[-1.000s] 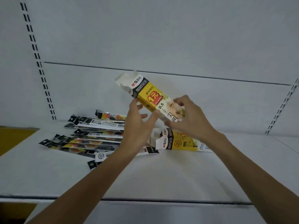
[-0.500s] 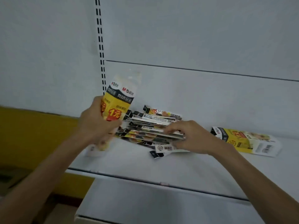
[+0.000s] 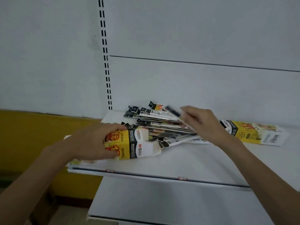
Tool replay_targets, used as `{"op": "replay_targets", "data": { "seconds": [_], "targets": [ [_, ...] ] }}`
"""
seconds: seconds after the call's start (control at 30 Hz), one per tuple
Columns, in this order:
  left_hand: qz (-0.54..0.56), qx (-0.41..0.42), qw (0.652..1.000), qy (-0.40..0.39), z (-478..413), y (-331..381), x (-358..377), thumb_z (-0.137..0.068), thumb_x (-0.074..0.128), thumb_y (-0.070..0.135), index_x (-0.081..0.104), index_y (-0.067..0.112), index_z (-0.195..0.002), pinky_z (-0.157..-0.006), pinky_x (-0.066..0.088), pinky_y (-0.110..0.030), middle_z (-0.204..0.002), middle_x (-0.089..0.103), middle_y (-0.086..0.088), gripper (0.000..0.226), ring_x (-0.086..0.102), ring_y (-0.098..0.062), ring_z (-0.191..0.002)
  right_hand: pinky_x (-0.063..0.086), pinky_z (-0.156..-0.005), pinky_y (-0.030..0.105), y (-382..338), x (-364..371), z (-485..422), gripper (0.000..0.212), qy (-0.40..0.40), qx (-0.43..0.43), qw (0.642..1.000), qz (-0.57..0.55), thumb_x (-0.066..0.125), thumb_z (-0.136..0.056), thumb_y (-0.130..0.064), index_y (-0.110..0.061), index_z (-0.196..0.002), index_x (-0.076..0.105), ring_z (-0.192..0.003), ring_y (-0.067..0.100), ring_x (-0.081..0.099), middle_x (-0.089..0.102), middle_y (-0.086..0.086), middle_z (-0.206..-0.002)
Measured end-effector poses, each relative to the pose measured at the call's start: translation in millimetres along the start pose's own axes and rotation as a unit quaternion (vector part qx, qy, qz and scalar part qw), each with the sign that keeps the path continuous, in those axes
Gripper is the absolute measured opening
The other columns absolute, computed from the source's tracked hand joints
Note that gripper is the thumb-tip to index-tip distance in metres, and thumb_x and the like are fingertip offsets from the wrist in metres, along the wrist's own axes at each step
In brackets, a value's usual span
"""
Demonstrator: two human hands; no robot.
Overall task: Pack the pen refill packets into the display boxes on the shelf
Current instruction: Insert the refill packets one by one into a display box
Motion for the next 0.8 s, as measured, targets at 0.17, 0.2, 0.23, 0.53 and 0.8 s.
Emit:
{"op": "replay_targets", "data": {
  "seconds": [0.17, 0.2, 0.23, 0.53, 0.8],
  "targets": [
    [-0.018, 0.002, 1.000, -0.003, 2, 8, -2, -0.048, 0.040, 0.089, 0.029, 0.054, -0.120, -0.076, 0.040, -0.017, -0.105, 0.045, 0.020, 0.080, 0.045, -0.001, -0.093, 0.056, -0.049, 0.026, 1, -14, 5, 0.033, 0.103, 0.091, 0.982, -0.133, 0.037, -0.095, 0.002, -0.018, -0.096, 0.063, -0.057, 0.018, 0.069, 0.066, 0.004, -0.082],
    [-0.035, 0.014, 0.999, 0.009, 3, 10, -5, -0.038, 0.029, 0.095, 0.030, 0.054, -0.120, -0.073, 0.037, -0.013, -0.103, 0.045, 0.021, 0.091, 0.044, 0.002, -0.090, 0.057, -0.052, 0.028, 5, -13, 7, 0.038, 0.106, 0.140, 0.962, -0.211, 0.032, -0.091, 0.008, -0.010, -0.088, 0.065, -0.061, 0.021, 0.070, 0.067, 0.014, -0.082],
    [-0.055, 0.028, 0.998, 0.025, 3, 12, -6, -0.034, 0.019, 0.098, 0.030, 0.054, -0.123, -0.071, 0.032, -0.010, -0.103, 0.045, 0.022, 0.100, 0.042, 0.003, -0.089, 0.059, -0.057, 0.028, 9, -9, 9, 0.042, 0.091, 0.183, 0.934, -0.293, 0.029, -0.085, 0.015, -0.004, -0.085, 0.066, -0.065, 0.024, 0.071, 0.067, 0.020, -0.083],
    [-0.109, 0.154, 0.975, 0.117, -1, 43, 2, -0.071, 0.030, 0.072, 0.043, 0.043, -0.129, -0.084, 0.031, -0.023, -0.131, 0.046, 0.008, 0.066, 0.039, -0.005, -0.109, 0.041, -0.083, 0.017, 18, -6, 24, 0.035, 0.023, 0.132, 0.986, 0.095, 0.070, -0.077, -0.035, -0.007, -0.098, 0.064, -0.101, 0.013, 0.053, 0.052, 0.008, -0.116],
    [-0.130, 0.153, 0.979, 0.017, -12, 56, 22, -0.087, 0.051, 0.049, 0.032, 0.050, -0.130, -0.101, 0.026, -0.021, -0.148, 0.017, 0.017, 0.047, 0.026, -0.007, -0.129, 0.046, -0.085, 0.034, 20, 26, 27, 0.028, -0.172, 0.064, 0.946, 0.268, 0.054, -0.081, -0.011, -0.023, -0.104, 0.064, -0.106, 0.018, 0.053, 0.061, -0.002, -0.107]
  ]
}}
Point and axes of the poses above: each hand's wrist, its own z-axis away from the middle knuckle, its own x-axis out of the palm, y = z × x, the point moved 6 cm from there along -z, towards the middle knuckle
